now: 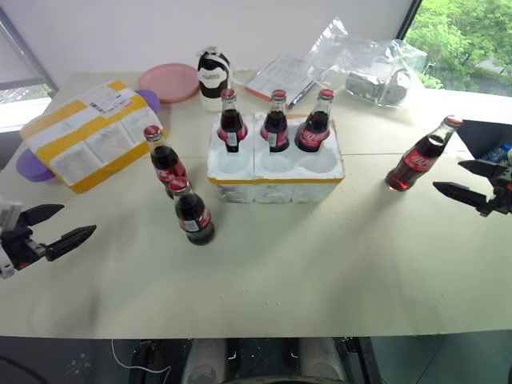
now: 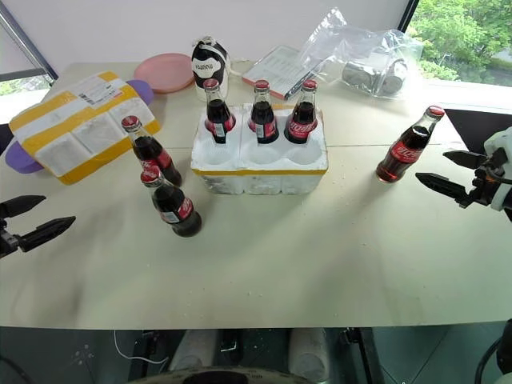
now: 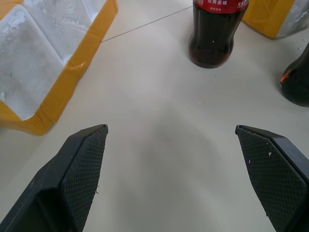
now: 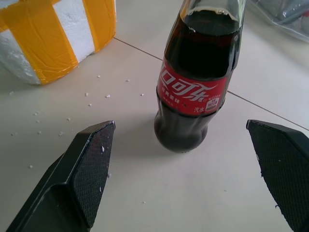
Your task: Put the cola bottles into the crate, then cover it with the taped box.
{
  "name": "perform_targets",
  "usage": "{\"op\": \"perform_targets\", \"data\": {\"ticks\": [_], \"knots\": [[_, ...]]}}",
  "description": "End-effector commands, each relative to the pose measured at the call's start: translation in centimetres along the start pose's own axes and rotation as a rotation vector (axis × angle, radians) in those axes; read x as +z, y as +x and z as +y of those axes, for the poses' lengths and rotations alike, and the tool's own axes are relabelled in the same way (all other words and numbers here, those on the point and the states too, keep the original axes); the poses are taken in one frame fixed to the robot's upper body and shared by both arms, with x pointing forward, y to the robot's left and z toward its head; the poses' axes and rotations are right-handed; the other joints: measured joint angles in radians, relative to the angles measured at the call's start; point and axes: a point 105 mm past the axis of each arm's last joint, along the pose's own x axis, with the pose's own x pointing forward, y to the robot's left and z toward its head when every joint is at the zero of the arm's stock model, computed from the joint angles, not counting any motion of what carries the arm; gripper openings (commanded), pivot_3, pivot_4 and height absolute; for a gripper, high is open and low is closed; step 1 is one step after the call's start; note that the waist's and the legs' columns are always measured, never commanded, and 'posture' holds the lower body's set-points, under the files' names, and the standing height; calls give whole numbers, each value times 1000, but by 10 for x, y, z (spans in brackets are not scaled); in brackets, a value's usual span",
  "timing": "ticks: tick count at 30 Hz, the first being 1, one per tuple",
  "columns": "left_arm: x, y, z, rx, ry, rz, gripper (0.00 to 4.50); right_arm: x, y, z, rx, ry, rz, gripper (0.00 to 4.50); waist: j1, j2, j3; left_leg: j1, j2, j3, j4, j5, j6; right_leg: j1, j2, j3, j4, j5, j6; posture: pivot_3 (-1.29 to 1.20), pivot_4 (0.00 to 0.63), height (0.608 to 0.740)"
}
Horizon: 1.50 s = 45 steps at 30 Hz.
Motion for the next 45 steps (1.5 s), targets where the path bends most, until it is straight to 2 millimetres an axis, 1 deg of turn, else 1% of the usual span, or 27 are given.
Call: {"op": "perform_targets", "data": {"ticks": [1,5,7,9,14,17,19,21,25,27,31,32,36,40,45], "knots": [[10,-2,1,17,27,-39,4438,12,-3,-1,-7,-21,-38,4500,0,0,0,0,0,0,0,0,0,0,0,0,0,0,0,0,150,740],[9,-1,4,34,9,-39,4438,14,-2,0,-3,-9,-49,4500,3,0,0,0,0,0,0,0,0,0,0,0,0,0,0,0,150,740],[9,-1,4,28,1,-38,4438,13,-3,2,11,24,-52,4500,2,0,0,0,0,0,0,0,0,0,0,0,0,0,0,0,150,740],[11,0,3,16,-7,-48,4438,14,-3,5,34,46,-53,4500,2,0,0,0,0,0,0,0,0,0,0,0,0,0,0,0,150,740],[20,3,3,-8,-1,-75,4438,22,-7,12,71,14,-46,4500,3,0,0,0,0,0,0,0,-1,0,0,0,0,0,0,0,150,740],[28,8,-1,-66,-9,-95,4438,39,-10,23,139,26,-78,4500,4,0,0,0,0,0,0,1,-1,0,0,0,1,0,0,0,150,740],[37,12,-3,-109,-8,-112,4438,53,-12,35,205,27,-97,4500,5,0,0,0,0,0,0,1,-1,0,0,0,1,0,0,0,150,740],[46,18,-6,-155,-4,-129,4438,68,-15,52,285,18,-108,4500,6,0,0,1,0,0,0,1,-1,1,0,0,1,0,0,0,150,740],[54,41,-11,-230,23,-134,4438,95,-24,94,474,-8,-122,4500,8,0,0,1,0,-1,0,1,-1,1,0,0,2,0,0,0,150,740],[55,52,-12,-250,28,-135,4438,104,-26,108,524,-16,-137,4500,8,0,0,1,0,-1,0,1,-1,1,0,0,2,0,0,0,150,740],[58,84,-19,-314,42,-154,4438,130,-30,144,648,-53,-199,4500,8,-1,0,1,-1,-1,0,1,0,1,0,0,2,0,0,0,150,740],[58,90,-20,-326,45,-157,4438,135,-31,149,666,-52,-214,4500,8,-1,0,1,-1,-1,0,1,0,1,0,0,3,0,0,0,150,740],[62,113,-22,-352,48,-177,4438,146,-31,166,715,-64,-243,4500,8,-4,0,1,-1,-1,0,1,-1,1,0,0,3,1,0,0,150,740],[65,135,-29,-386,58,-184,4438,150,-32,175,728,-71,-251,4500,13,-6,1,1,-1,-1,1,1,0,2,0,0,3,1,0,0,150,740],[68,152,-32,-398,65,-196,4438,150,-33,184,741,-66,-253,4500,16,-7,1,1,-1,-1,1,1,0,2,0,0,3,1,0,0,150,740]]}}
